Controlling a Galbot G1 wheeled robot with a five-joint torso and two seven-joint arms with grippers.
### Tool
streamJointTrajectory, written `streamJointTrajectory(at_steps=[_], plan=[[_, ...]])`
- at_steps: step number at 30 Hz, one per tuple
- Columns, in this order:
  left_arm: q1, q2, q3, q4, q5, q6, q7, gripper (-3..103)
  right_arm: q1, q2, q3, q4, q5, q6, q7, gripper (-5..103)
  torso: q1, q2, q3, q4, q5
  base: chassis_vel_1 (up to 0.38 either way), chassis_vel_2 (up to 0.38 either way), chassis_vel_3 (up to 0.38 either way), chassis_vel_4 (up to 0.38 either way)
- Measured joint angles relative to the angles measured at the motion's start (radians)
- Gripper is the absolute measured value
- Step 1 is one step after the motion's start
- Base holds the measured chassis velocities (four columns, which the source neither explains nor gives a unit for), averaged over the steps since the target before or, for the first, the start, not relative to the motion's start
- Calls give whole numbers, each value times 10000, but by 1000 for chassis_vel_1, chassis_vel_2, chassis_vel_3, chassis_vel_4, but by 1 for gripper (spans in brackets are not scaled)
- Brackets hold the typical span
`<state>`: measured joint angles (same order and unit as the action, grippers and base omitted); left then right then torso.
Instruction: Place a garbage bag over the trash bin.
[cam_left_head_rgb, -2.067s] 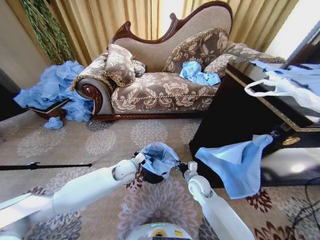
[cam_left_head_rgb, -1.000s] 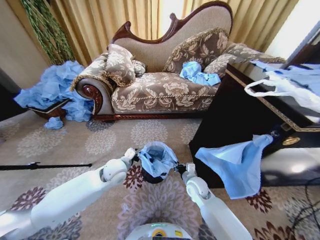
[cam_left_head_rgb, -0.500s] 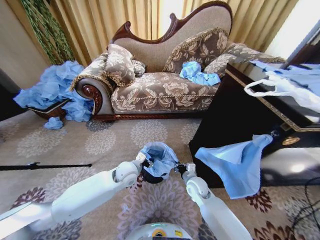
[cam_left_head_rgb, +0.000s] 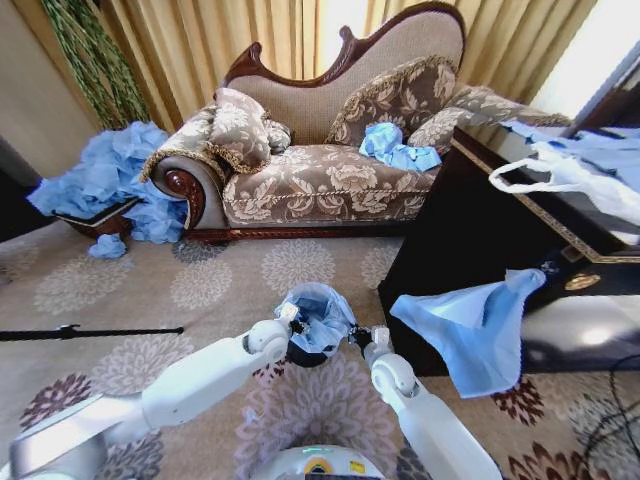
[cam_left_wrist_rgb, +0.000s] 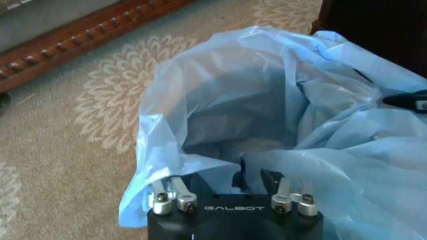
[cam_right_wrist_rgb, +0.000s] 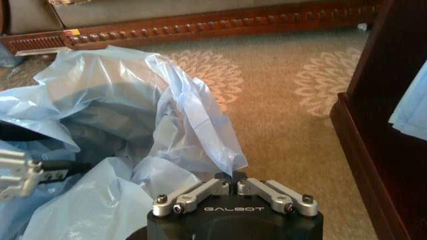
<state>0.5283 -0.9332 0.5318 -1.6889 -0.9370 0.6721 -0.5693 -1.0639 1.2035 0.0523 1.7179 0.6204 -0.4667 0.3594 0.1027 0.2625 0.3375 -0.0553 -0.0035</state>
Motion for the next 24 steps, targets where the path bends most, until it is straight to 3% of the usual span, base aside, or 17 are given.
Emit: streamJointTrajectory(at_steps=[1, 2, 3, 9, 11, 13, 15, 18, 24], plan=[[-26, -82, 29, 158, 42, -62, 15, 74, -23, -10, 36, -1, -4, 8, -1, 0, 0, 0, 0, 1, 1, 0, 0, 0, 0], [-29, -119, 43, 216, 61, -116, 28, 64, -43, -19, 58, -2, -7, 17, -2, 0, 0, 0, 0, 1, 1, 0, 0, 0, 0], [-29, -119, 43, 216, 61, -116, 28, 64, -43, -19, 58, -2, -7, 17, -2, 0, 0, 0, 0, 1, 1, 0, 0, 0, 0], [35, -114, 16, 251, 62, -496, 128, 36, -88, -104, 157, -2, -11, 45, -5, 0, 0, 0, 0, 0, 0, 0, 0, 0, 0], [44, -100, 5, 242, 60, -533, 133, 36, -87, -106, 160, -3, -10, 46, -5, 0, 0, 0, 0, 1, 0, 0, 0, 0, 0], [134, 17, -122, 170, 56, -820, 169, 20, -92, -112, 165, -2, -10, 50, -5, 0, 0, 0, 0, 1, -1, 0, 0, 0, 0], [183, 73, -189, 141, 90, -906, 185, 20, -96, -111, 165, -2, -10, 51, -5, 0, 0, 0, 0, 0, 0, 0, 0, 0, 0], [406, 295, -497, -47, 176, -1080, 304, 4, -107, -99, 163, -11, -13, 58, -3, 0, 0, 0, 0, 1, 0, 0, 0, 0, 0], [658, 589, -779, 7, 259, -1682, 561, 0, -103, -50, 103, -104, -55, 103, -6, 0, 0, 0, 0, 1, 0, 0, 0, 0, 0]])
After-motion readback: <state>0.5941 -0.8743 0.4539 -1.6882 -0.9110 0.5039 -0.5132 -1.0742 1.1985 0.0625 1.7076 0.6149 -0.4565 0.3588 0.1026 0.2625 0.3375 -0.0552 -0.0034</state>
